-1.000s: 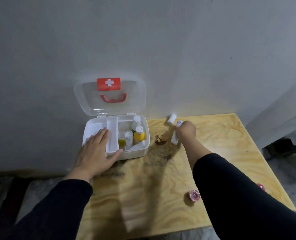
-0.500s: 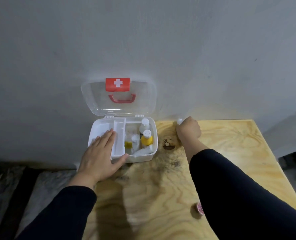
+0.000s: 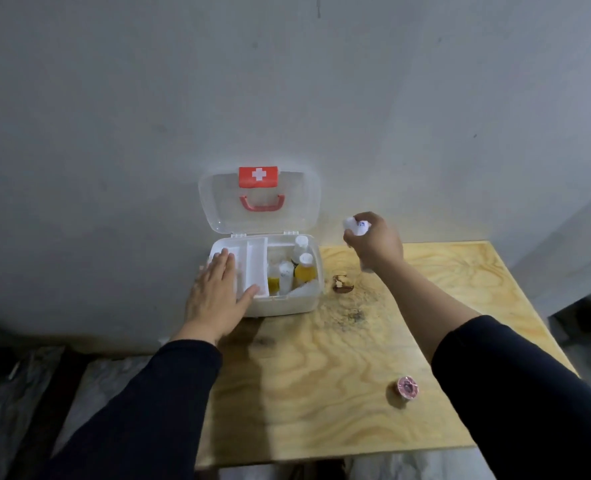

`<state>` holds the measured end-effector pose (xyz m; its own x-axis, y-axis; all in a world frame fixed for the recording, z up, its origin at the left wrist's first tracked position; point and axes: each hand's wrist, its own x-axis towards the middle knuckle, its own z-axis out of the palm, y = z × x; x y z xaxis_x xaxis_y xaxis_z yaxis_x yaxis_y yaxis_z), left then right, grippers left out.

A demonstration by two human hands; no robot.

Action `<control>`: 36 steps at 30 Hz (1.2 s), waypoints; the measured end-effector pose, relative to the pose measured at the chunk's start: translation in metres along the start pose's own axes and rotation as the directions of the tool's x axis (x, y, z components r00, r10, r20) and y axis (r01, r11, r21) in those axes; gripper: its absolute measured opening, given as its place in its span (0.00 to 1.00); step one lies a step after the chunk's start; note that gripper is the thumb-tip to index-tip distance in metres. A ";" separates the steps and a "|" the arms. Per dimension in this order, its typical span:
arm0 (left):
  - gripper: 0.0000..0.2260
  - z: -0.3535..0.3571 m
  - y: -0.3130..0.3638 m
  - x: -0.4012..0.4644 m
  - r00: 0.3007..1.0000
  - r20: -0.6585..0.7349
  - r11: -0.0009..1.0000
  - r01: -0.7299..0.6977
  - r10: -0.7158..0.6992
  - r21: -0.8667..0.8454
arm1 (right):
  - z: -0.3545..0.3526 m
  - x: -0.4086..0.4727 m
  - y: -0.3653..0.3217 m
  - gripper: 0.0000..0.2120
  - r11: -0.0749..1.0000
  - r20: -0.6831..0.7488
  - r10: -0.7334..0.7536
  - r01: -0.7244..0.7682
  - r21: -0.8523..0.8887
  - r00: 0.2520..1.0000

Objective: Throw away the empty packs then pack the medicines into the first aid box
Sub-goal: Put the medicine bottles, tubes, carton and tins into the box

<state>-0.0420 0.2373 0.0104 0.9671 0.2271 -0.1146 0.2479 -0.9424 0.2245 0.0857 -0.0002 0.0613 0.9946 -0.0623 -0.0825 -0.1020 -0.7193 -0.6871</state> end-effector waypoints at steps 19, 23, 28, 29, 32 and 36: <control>0.44 -0.004 -0.018 -0.006 0.984 0.010 0.954 0.174 -0.177 -0.244 | 0.118 -0.056 -0.094 0.19 0.941 0.449 -0.248 0.323 -0.100 0.859; 0.42 -0.003 -0.018 -0.005 0.981 0.010 0.939 0.187 -0.193 -0.287 | 0.121 -0.042 -0.096 0.22 0.928 0.380 -0.215 0.310 -0.208 0.899; 0.43 -0.007 -0.016 -0.006 0.986 0.018 0.971 0.165 -0.165 -0.175 | 0.117 -0.044 -0.094 0.22 0.919 0.355 -0.214 0.310 -0.241 0.910; 0.43 -0.009 -0.015 -0.006 0.987 0.026 0.976 0.161 -0.159 -0.148 | 0.115 -0.045 -0.093 0.21 0.920 0.343 -0.223 0.313 -0.235 0.912; 0.42 -0.022 -0.010 -0.007 0.990 0.043 0.989 0.135 -0.133 -0.065 | 0.097 -0.048 -0.088 0.17 0.923 0.300 -0.262 0.329 -0.201 0.917; 0.28 -0.053 0.013 -0.004 0.998 0.062 0.999 0.024 -0.022 -0.034 | 0.054 -0.052 -0.071 0.16 0.921 0.262 -0.248 0.311 -0.234 0.933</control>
<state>-0.0391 0.2370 0.0655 0.9560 0.2324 -0.1792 0.2733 -0.9277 0.2545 0.0402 0.0921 0.0753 0.9486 0.3016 -0.0957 0.2191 -0.8442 -0.4893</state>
